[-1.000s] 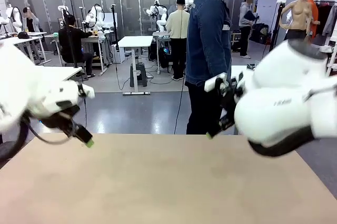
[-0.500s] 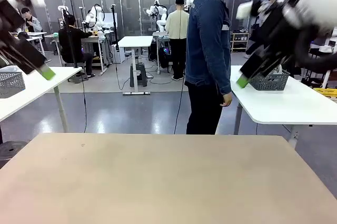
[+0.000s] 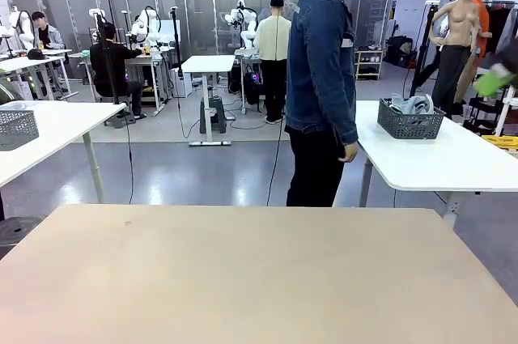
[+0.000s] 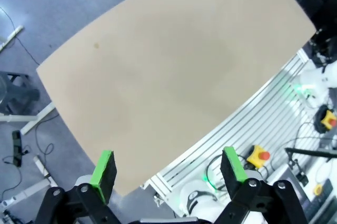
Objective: Fold the towels and place them in the basket.
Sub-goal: When a person lays out a Towel with hook on the table, fold it in half twice.
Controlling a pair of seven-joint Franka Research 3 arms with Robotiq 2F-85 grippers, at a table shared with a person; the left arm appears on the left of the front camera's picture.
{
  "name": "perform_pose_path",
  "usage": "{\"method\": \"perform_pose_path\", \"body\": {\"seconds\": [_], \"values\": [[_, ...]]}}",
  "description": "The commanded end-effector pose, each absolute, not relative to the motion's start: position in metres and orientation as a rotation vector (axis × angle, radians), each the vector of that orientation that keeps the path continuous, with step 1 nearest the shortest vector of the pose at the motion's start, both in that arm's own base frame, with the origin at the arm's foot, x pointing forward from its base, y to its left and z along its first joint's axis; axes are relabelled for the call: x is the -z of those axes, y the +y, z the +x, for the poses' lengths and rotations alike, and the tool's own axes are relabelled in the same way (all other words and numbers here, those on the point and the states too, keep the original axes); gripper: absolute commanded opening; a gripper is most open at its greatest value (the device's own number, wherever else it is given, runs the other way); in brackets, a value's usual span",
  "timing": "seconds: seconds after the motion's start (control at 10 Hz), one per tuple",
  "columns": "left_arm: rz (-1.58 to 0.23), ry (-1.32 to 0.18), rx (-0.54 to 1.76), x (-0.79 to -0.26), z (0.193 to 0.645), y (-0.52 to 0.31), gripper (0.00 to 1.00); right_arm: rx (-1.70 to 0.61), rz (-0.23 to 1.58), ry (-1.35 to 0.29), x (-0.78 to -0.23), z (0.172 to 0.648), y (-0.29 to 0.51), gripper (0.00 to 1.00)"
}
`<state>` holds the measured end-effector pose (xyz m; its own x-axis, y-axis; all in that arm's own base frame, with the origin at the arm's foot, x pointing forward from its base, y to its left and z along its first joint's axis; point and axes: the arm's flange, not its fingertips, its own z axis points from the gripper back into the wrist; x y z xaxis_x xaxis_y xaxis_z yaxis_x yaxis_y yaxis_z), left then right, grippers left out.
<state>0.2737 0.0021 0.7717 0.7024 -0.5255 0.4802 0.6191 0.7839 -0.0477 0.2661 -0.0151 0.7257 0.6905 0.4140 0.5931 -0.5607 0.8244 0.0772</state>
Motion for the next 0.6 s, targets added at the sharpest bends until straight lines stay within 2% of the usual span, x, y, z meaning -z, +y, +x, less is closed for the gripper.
{"method": "perform_pose_path", "body": {"seconds": [0.0, 0.5], "values": [[-0.228, -0.495, 0.645, -0.786, 0.248, 0.034, 1.00, -0.551, 0.289, -0.623, -0.717, 0.249, -0.042, 1.00], [-0.205, -0.510, 0.551, -0.784, 0.241, 0.053, 1.00, -0.448, 0.234, -0.604, -0.716, 0.243, -0.078, 1.00]]}}
